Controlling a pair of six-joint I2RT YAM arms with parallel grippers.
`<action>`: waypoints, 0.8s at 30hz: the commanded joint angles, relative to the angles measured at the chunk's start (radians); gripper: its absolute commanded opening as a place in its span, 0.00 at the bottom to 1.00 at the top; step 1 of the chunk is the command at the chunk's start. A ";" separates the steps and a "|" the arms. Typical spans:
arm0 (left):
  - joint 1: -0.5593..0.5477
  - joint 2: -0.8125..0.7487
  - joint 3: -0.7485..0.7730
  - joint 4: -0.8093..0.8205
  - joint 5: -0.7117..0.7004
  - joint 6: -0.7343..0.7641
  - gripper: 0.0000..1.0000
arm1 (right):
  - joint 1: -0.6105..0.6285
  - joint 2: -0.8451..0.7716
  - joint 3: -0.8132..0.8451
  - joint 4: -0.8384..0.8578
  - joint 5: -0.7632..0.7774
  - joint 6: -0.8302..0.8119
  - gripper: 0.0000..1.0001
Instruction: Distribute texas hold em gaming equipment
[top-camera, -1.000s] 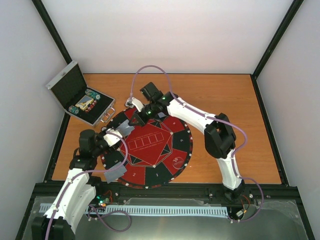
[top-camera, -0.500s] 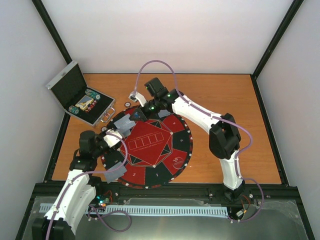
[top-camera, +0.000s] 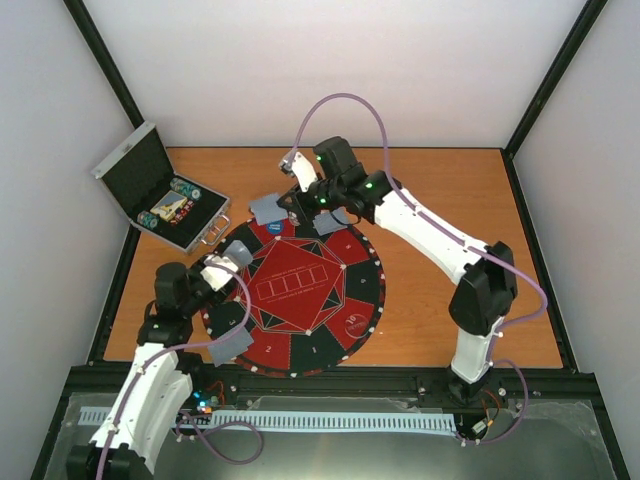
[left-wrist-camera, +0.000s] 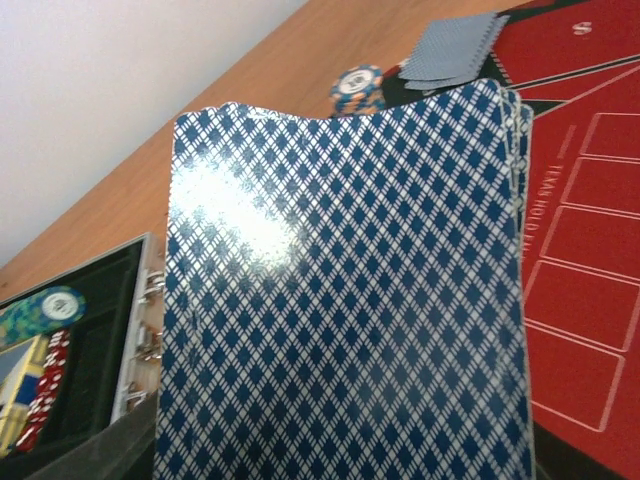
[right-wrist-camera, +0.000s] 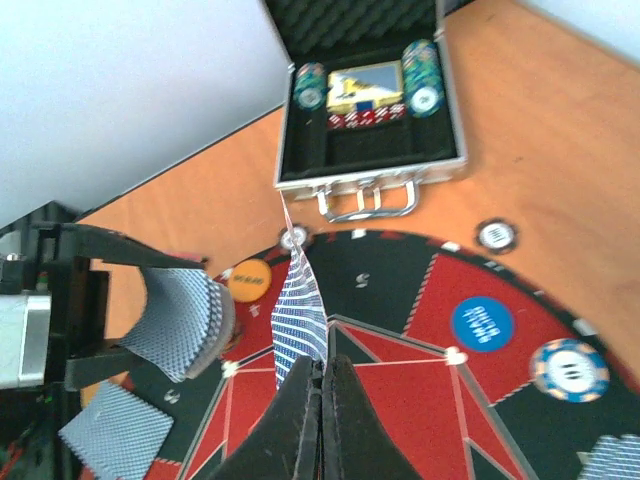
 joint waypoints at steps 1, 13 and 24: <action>0.054 -0.039 0.007 0.049 -0.031 -0.049 0.57 | 0.000 -0.047 -0.045 0.053 0.169 -0.043 0.03; 0.103 -0.085 0.003 0.047 -0.026 -0.047 0.56 | 0.051 0.002 -0.093 0.102 0.410 -0.168 0.03; 0.144 -0.125 -0.006 0.069 -0.033 -0.062 0.56 | 0.277 -0.059 -0.532 0.551 0.628 -0.538 0.03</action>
